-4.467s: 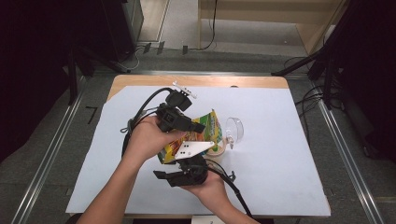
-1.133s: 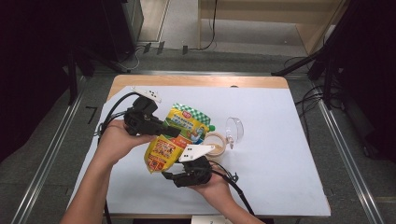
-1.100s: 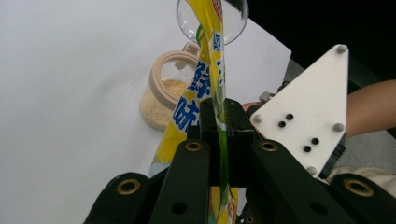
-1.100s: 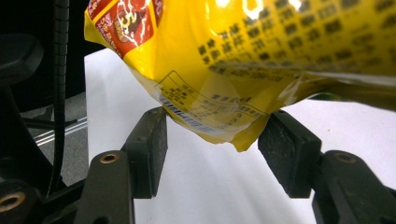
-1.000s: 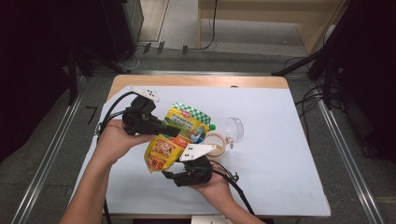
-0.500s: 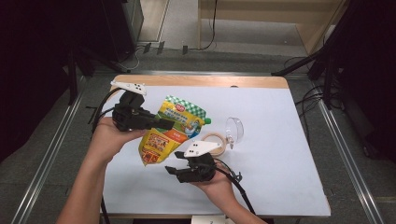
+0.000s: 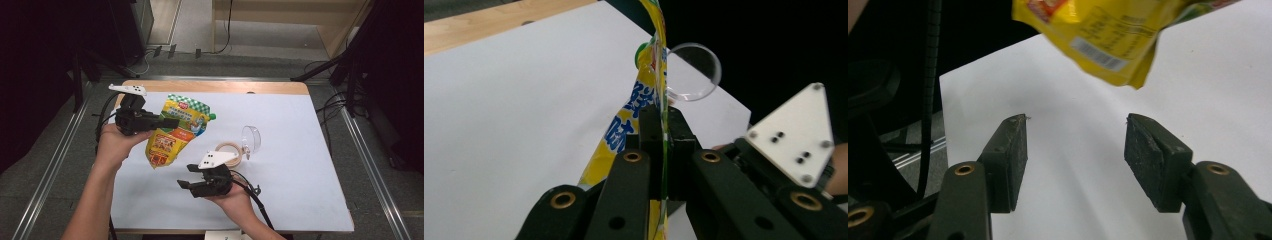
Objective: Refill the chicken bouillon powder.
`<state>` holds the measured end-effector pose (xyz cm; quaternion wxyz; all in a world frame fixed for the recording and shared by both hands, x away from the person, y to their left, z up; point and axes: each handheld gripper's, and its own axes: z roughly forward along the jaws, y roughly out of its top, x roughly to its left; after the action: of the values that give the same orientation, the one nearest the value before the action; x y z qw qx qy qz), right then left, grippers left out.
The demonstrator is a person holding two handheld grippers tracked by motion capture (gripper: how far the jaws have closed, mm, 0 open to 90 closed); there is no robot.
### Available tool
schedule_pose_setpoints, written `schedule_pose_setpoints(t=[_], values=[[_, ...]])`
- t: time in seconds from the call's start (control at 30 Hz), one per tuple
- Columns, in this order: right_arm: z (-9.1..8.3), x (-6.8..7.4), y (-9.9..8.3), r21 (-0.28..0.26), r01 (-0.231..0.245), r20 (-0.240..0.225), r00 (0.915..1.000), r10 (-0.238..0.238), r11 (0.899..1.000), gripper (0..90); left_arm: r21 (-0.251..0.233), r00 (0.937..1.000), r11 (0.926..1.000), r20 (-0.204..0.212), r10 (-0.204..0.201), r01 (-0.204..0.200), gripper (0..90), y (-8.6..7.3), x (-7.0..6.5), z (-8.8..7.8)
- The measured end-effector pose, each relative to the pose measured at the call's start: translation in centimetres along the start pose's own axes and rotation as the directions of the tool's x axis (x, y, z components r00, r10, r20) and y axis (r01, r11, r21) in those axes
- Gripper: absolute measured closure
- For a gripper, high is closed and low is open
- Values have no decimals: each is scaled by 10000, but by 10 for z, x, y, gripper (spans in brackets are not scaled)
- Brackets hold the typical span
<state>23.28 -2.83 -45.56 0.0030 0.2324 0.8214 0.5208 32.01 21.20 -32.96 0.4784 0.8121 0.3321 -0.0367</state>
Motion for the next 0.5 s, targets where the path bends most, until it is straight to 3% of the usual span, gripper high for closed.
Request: schedule_pose_setpoints(t=[0.23, 0.5], values=[[0, -2, -1, 189, -65, -78, 9999, 66, 9998, 431, -440, 9993, 9988, -289, -241, 228, 900, -5, 15, 16], [-1, -4, -5, 346, -102, 64, 9999, 100, 9993, 426, -691, 9963, 9976, -857, -6, -54, 900, -4, 24, 40]])
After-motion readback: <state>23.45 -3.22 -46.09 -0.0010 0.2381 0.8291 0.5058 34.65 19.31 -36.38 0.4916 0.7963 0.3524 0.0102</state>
